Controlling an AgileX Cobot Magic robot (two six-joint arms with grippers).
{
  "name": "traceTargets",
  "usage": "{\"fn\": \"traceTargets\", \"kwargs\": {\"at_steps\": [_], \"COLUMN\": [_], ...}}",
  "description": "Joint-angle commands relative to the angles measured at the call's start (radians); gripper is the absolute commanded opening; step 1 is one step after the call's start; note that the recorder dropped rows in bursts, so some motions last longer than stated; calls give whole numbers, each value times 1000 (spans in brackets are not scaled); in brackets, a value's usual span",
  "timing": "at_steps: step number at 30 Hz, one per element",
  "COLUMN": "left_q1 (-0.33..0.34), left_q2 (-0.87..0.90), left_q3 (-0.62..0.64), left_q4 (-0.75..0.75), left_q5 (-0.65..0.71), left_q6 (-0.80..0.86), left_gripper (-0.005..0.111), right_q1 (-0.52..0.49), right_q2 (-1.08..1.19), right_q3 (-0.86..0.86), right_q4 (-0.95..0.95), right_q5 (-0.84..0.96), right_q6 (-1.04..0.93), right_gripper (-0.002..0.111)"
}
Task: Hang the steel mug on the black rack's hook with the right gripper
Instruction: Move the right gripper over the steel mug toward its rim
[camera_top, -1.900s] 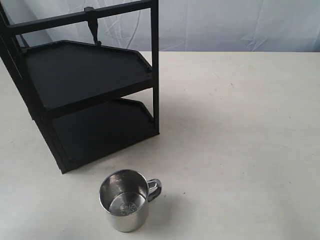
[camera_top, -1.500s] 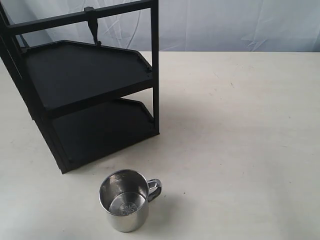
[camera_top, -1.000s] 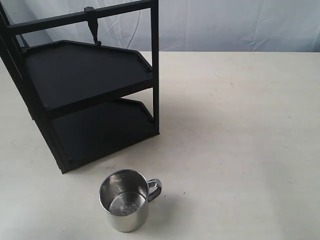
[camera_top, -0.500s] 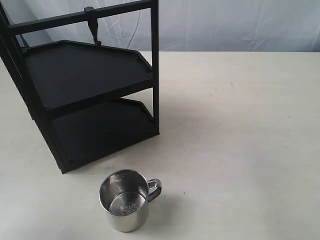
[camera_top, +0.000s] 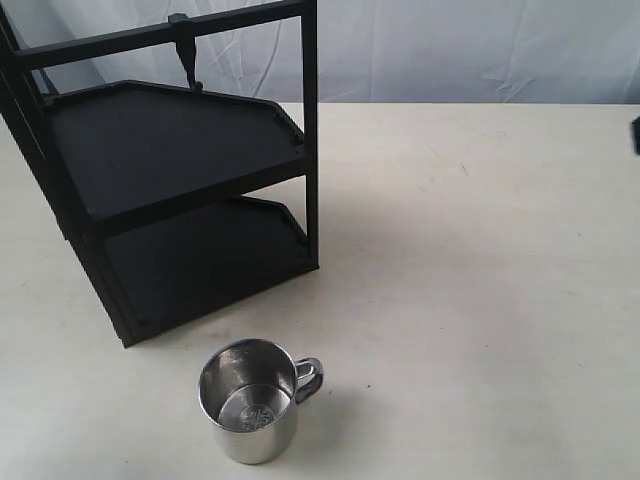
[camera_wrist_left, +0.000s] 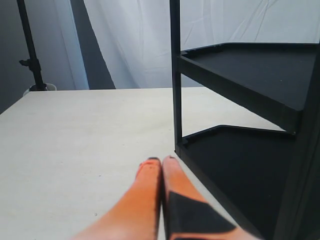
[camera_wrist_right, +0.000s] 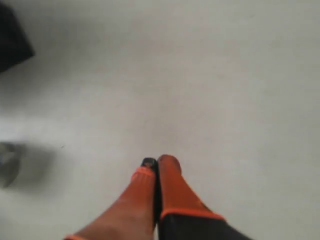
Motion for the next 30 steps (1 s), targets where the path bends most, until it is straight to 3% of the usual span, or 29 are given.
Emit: {"fn": "traceTargets", "kwargs": {"at_steps": [1, 8, 15, 22, 30], "left_q1": [-1, -1, -1, -1, -1], "left_q2": [-5, -5, -5, -5, -5], "left_q3": [2, 2, 2, 2, 2], "left_q4": [0, 0, 0, 0, 0], "left_q5": [0, 0, 0, 0, 0], "left_q6": [-2, -2, -2, -2, -2], "left_gripper": [2, 2, 2, 2, 2], "right_q1": [140, 419, 595, 674, 676], "right_q2": [149, 297, 409, 536, 612], "right_q3": [22, 86, 86, 79, 49], "right_q4": [156, 184, 254, 270, 301], "right_q5": [36, -3, -162, -265, -328], "right_q6": [-87, -66, -69, -73, -75], "right_gripper": [-1, -1, -1, -1, -1]}}
